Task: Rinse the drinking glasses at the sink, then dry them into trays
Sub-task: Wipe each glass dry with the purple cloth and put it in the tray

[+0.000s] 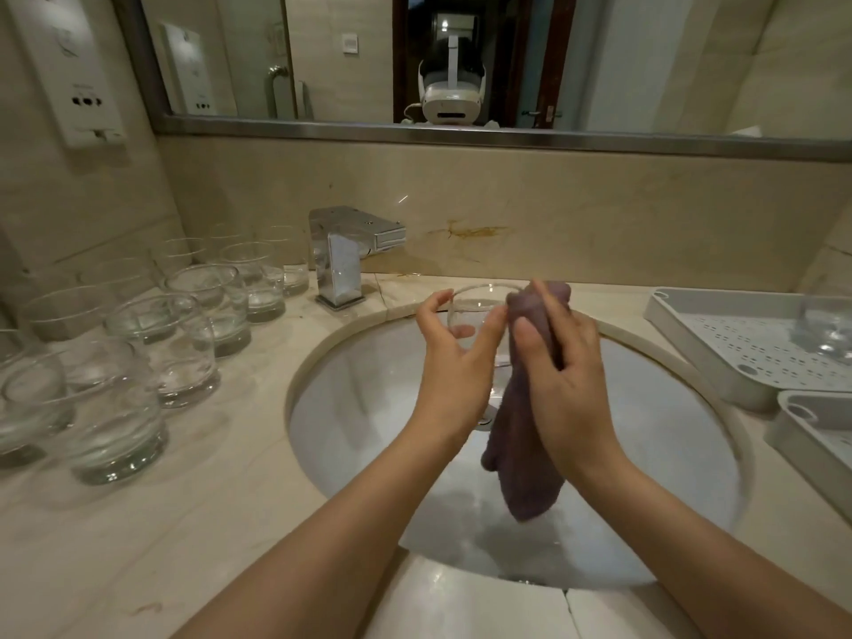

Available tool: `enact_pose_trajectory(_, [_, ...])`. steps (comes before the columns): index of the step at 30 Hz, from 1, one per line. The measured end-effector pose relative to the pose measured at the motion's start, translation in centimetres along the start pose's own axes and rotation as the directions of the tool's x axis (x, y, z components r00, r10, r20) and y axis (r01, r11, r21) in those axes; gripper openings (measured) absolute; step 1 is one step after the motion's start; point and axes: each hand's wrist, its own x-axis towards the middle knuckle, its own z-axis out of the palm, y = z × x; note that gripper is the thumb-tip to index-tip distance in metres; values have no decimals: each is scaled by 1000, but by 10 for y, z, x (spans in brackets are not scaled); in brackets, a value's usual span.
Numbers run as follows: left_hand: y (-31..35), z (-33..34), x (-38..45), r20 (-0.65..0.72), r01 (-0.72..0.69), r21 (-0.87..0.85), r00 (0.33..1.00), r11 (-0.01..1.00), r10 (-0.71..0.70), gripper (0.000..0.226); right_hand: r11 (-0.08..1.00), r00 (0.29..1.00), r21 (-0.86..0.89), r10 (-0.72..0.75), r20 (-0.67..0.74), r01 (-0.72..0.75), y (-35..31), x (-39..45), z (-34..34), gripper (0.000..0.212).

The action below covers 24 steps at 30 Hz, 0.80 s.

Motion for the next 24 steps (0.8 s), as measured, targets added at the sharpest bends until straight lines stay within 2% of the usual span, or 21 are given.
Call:
enact_pose_trajectory(3, [-2, 1, 0, -46, 43, -90, 998, 995, -47, 32, 993, 996, -80, -83, 23, 85, 11, -7, 8, 33])
enact_pose_trajectory(5, [-2, 3, -3, -60, 24, -65, 998, 998, -28, 28, 998, 999, -41, -47, -22, 46, 12, -3, 7, 32])
enact_pose_trajectory(7, [0, 8, -10, -22, 5, -26, 1000, 1000, -6, 28, 986, 993, 146, 97, -72, -85, 9, 8, 0, 26])
enact_pose_trajectory(9, [2, 12, -15, 28, 7, -24, 1000, 1000, -6, 29, 866, 942, 402, 334, -25, -296, 6, 16, -7, 27])
enact_pose_trajectory(11, [3, 10, -14, 68, 29, -31, 997, 999, -27, 32, 767, 888, 490, 460, 31, -414, 6, 19, -10, 36])
enact_pose_trajectory(12, [4, 8, -13, 96, 41, -13, 995, 999, -40, 37, 746, 873, 500, 486, 44, -441, 6, 19, -9, 37])
enact_pose_trajectory(14, [7, 6, -11, 149, 45, 88, 987, 995, -57, 63, 711, 843, 514, 535, 47, -480, 5, 17, -8, 39])
enact_pose_trajectory(16, [9, 5, -9, 141, 43, 194, 987, 980, -71, 86, 694, 833, 528, 551, 48, -489, 5, 17, -10, 38])
enact_pose_trajectory(18, [10, 2, -4, 86, 15, 231, 996, 973, -36, 82, 765, 874, 473, 486, 22, -438, 3, 17, -11, 36])
enact_pose_trajectory(21, [11, -4, 2, 25, 16, 162, 999, 987, -20, 53, 968, 984, 187, 176, -31, -167, -2, 7, -4, 33])
enact_pose_trajectory(22, [11, -6, 2, 1, 41, 93, 999, 995, -42, 45, 996, 998, 72, 56, -20, -55, -2, 0, 1, 33])
enact_pose_trajectory(24, [11, -9, 3, -55, 81, -34, 995, 996, -82, 36, 984, 990, -104, -139, 31, 142, 8, -12, 12, 38])
